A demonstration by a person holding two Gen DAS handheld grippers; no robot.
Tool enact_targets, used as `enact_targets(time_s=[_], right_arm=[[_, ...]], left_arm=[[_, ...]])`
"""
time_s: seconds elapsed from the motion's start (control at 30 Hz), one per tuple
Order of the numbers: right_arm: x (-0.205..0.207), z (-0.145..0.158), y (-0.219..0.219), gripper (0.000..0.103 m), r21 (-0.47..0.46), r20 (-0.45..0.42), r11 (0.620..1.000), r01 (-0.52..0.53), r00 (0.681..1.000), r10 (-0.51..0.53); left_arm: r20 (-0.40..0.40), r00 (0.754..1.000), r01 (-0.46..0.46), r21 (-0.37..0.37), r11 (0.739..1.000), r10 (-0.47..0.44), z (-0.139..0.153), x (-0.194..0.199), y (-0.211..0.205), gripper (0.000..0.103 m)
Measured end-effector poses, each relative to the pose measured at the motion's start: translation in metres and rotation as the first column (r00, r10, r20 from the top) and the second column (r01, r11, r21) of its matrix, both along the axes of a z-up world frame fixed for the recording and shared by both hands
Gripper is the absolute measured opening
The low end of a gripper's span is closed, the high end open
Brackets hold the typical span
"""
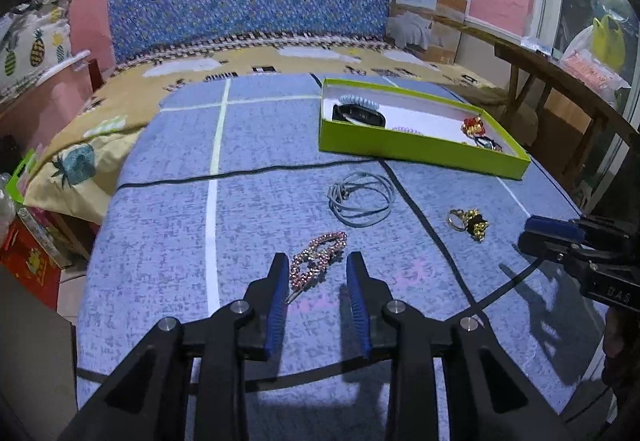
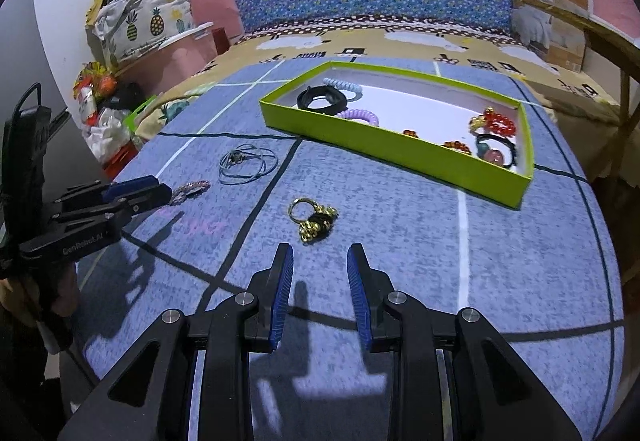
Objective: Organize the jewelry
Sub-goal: 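Grasp the pink rhinestone hair clip with the left tool while the right tool grasps the gold charm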
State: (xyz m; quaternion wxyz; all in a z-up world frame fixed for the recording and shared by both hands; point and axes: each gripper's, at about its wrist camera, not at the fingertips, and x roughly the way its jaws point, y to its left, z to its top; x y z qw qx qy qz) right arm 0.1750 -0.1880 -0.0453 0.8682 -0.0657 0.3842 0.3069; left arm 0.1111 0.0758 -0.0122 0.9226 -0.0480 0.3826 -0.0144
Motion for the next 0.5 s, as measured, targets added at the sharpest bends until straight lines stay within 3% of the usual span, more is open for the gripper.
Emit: enact_targets(time_s=[0.23, 0.5], right_arm=[[0.014, -0.010, 0.019, 0.029, -0.023, -0.035, 1.000, -0.014, 0.999, 0.013], [0.023, -0.016, 0.029, 0.029, -0.060, -0.054, 0.998, -0.013, 0.998, 0.010]], left_arm=[[-0.072, 0.997, 0.022, -0.036, 0.999, -0.025, -0.006, 0.013, 0.003, 0.035], [-0.107, 0.993, 0.042, 0.013, 0.999, -0.040, -0.010, 0.023, -0.001, 0.035]])
